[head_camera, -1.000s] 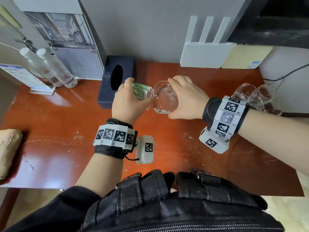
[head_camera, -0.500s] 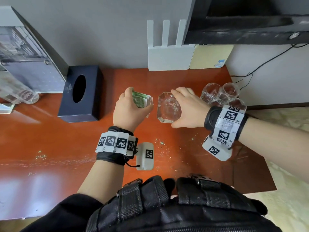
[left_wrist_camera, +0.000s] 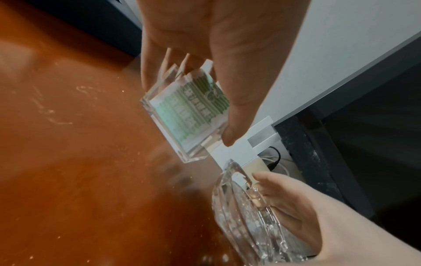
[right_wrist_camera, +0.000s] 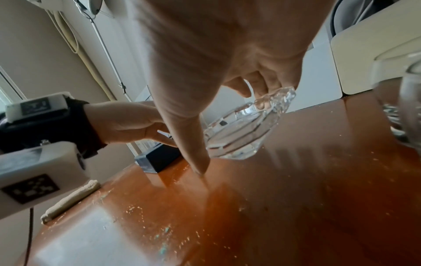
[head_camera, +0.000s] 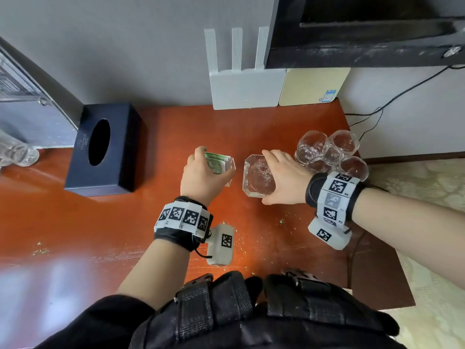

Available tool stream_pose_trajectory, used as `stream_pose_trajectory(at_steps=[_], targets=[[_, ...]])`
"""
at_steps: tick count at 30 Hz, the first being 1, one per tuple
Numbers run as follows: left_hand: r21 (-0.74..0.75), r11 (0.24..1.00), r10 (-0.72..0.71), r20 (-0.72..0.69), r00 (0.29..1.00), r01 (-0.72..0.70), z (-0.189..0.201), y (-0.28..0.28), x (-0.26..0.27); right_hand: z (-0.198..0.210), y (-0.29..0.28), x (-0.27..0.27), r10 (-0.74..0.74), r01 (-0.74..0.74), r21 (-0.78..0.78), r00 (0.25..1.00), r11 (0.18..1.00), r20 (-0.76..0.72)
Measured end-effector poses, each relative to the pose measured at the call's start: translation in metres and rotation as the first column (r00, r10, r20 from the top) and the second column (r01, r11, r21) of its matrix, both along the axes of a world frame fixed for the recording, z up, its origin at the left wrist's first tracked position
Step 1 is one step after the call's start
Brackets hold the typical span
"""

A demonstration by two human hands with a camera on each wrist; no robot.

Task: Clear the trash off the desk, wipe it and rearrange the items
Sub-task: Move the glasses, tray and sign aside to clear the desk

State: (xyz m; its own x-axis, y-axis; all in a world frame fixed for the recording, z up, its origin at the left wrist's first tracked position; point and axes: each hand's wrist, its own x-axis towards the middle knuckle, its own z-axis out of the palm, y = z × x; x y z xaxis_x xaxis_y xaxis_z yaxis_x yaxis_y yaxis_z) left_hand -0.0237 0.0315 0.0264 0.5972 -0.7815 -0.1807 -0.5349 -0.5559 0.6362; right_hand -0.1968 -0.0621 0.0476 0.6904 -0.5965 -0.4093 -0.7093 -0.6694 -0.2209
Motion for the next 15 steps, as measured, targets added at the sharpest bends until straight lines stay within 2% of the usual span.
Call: stream_pose_trajectory(at_steps=[15], targets=[[0.147,0.987,-0.043,-0.101,0.994,0.058,-0.045,-0.041,-0.008,-0.042,-0.027,0.005,0.015,-0.013,0.010,0.991,1.000,-0.137]])
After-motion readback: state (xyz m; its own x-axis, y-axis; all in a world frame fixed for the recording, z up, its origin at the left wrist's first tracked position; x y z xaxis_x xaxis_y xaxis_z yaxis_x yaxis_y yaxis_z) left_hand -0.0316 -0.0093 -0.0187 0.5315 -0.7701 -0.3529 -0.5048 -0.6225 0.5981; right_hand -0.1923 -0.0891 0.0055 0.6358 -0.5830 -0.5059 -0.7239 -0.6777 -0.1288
